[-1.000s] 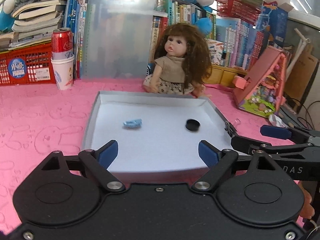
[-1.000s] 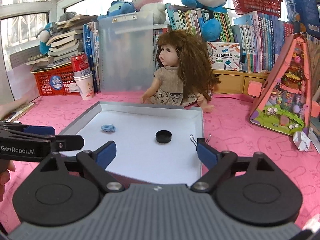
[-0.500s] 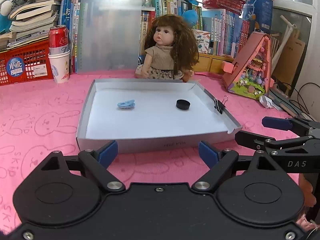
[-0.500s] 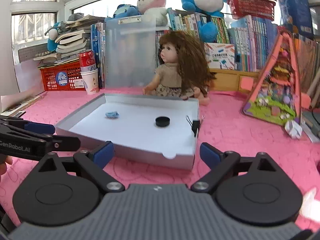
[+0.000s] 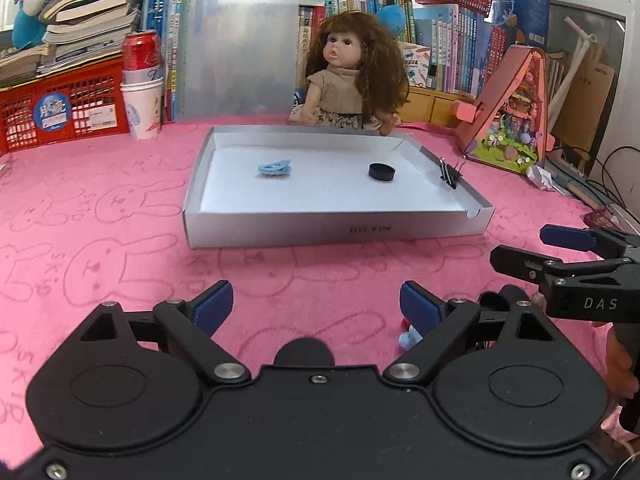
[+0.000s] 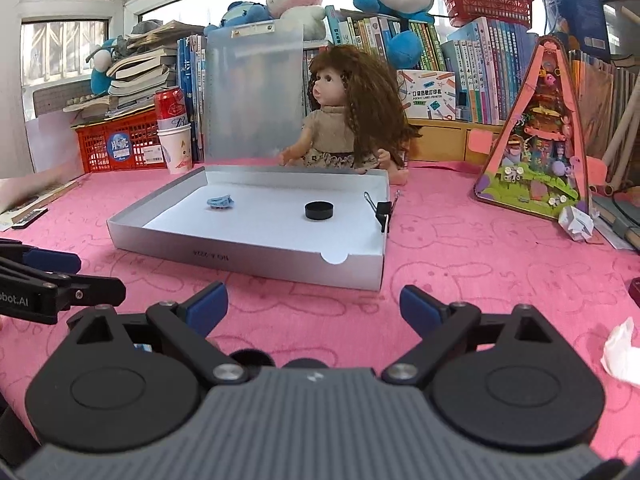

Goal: Organize rigid objects
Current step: 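Withdraw both grippers from the tray back toward the remaining objects, then close the left gripper on the flat black round disc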

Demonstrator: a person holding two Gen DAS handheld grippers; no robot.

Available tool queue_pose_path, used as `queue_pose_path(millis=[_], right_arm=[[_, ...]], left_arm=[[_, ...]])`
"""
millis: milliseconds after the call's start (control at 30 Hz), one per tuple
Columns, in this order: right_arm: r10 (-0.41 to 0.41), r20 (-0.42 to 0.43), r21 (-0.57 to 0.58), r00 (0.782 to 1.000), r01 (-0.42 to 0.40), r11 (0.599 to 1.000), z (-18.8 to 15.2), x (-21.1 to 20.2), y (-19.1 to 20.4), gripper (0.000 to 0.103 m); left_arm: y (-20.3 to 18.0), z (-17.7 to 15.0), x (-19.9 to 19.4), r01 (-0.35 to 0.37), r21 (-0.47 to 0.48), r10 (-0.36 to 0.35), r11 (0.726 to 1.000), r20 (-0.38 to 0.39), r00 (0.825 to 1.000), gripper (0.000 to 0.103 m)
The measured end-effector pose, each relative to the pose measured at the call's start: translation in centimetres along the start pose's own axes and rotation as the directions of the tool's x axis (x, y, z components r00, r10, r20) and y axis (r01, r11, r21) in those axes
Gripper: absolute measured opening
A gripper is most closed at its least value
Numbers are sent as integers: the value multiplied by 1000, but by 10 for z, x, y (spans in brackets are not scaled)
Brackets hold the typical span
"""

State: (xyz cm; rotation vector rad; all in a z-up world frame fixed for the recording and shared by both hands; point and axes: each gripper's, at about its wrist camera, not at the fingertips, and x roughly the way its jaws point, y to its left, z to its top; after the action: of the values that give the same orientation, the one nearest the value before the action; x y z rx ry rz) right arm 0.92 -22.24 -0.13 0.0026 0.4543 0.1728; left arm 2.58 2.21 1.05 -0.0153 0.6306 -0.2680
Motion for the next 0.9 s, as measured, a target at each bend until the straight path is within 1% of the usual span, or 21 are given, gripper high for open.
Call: queue_pose_path(millis=[167, 367, 500, 900], right_arm=[[-6, -4, -1, 1000, 6, 1000, -8, -7, 2, 97], [-19, 7, -12, 1000, 19, 1000, -17, -18, 4, 97], [-15, 0, -4, 1000, 15, 1000, -21, -20, 2, 97], [-32, -20, -14, 999, 32, 999, -27, -24, -2, 97]], left_arm=[[-1, -10, -9, -7, -3, 7, 1000, -4, 1000, 90], [1, -20, -18, -9, -35, 8, 999, -17, 1000, 90], [0, -23, -24, -20, -35, 19, 999, -9, 1000, 90], [0, -29, -27, -6, -60, 4, 998, -32, 999, 89]])
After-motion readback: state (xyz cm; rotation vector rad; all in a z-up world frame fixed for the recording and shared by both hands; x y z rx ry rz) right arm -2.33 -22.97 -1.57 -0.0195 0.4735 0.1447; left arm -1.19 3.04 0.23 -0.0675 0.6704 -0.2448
